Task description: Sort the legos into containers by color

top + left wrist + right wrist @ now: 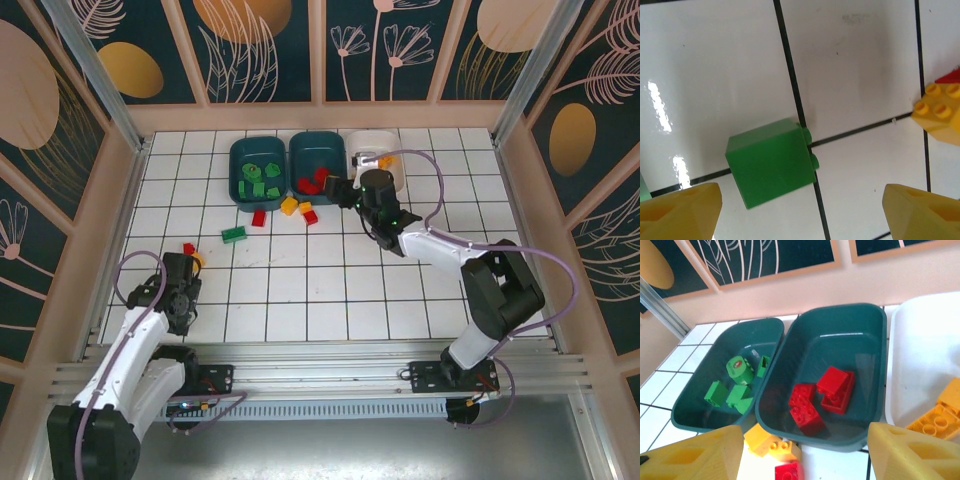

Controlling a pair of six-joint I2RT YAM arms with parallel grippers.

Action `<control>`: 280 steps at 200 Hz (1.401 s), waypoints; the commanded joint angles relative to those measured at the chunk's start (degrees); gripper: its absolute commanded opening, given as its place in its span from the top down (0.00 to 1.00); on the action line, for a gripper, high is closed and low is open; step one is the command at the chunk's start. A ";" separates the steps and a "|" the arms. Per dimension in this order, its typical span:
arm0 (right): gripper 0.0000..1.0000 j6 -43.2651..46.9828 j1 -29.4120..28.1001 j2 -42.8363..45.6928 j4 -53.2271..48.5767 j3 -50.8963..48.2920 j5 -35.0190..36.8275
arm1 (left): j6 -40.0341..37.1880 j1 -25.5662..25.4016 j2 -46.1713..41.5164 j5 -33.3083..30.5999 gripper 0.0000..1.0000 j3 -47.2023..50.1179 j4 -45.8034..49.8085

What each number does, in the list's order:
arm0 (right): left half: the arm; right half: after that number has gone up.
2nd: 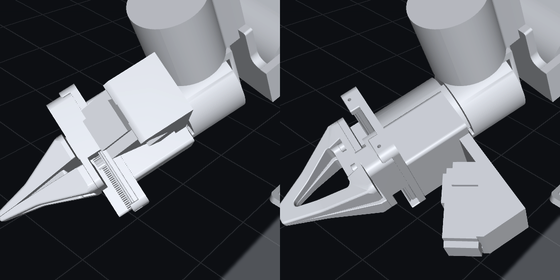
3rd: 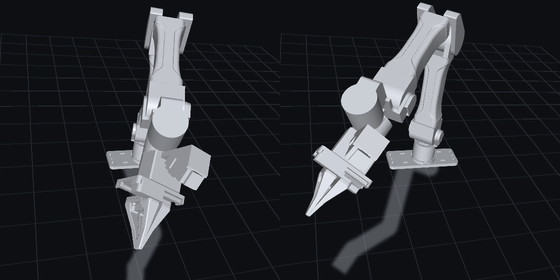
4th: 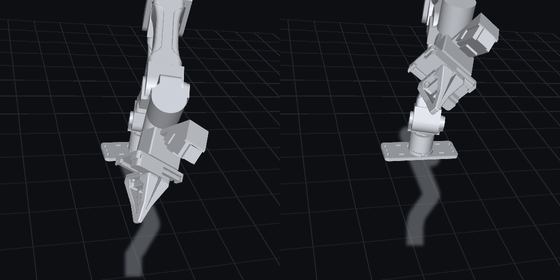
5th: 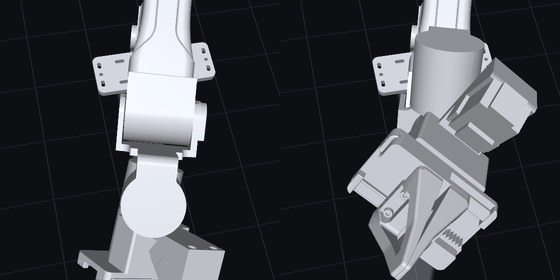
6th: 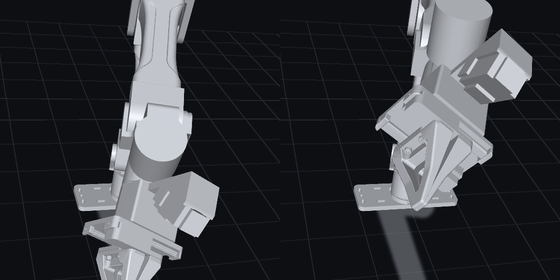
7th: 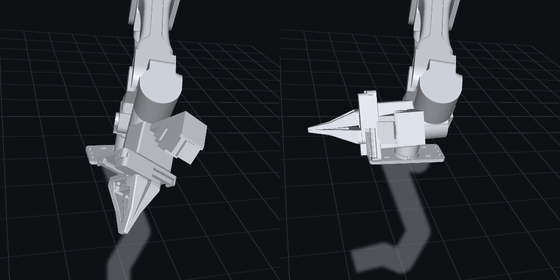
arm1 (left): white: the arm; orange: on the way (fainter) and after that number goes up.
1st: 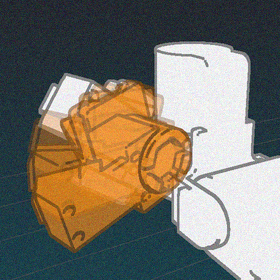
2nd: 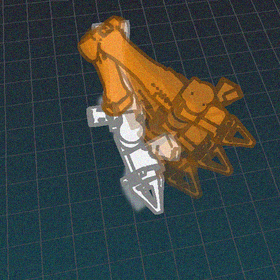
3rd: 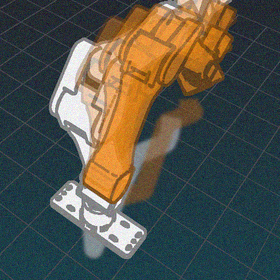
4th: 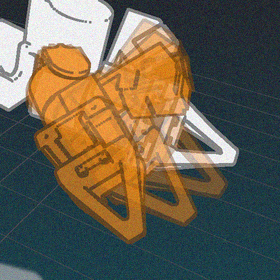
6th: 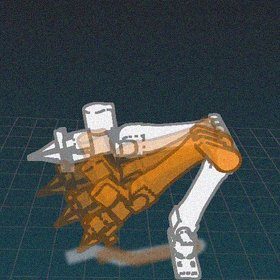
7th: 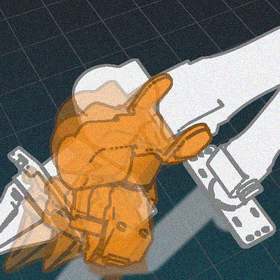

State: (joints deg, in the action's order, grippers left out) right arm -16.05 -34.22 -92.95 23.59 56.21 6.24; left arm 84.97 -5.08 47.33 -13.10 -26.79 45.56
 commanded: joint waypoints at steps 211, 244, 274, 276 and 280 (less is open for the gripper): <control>0.35 -1.96 -1.45 9.01 0.39 -6.54 3.56 | -14.02 9.03 5.88 13.39 0.82 -2.14 -18.01; 0.35 -2.22 -1.49 9.19 0.40 -7.04 3.82 | -14.35 4.32 4.20 15.43 0.85 -7.44 -24.95; 0.35 -2.39 -1.48 9.38 -1.20 -7.16 4.07 | -18.48 -1.09 18.21 16.75 0.85 -17.27 -32.95; 0.35 -2.44 -1.51 9.37 -1.32 -7.23 4.07 | -18.69 -1.27 19.28 16.85 0.85 -17.93 -33.77; 0.35 -2.61 -1.49 9.44 -1.57 -7.40 3.99 | -19.06 -1.62 21.67 17.19 0.85 -19.28 -35.41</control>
State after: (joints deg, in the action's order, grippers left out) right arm -17.15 -35.24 -85.54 22.90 49.71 8.14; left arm 70.26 -4.21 58.76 1.52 -39.46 20.56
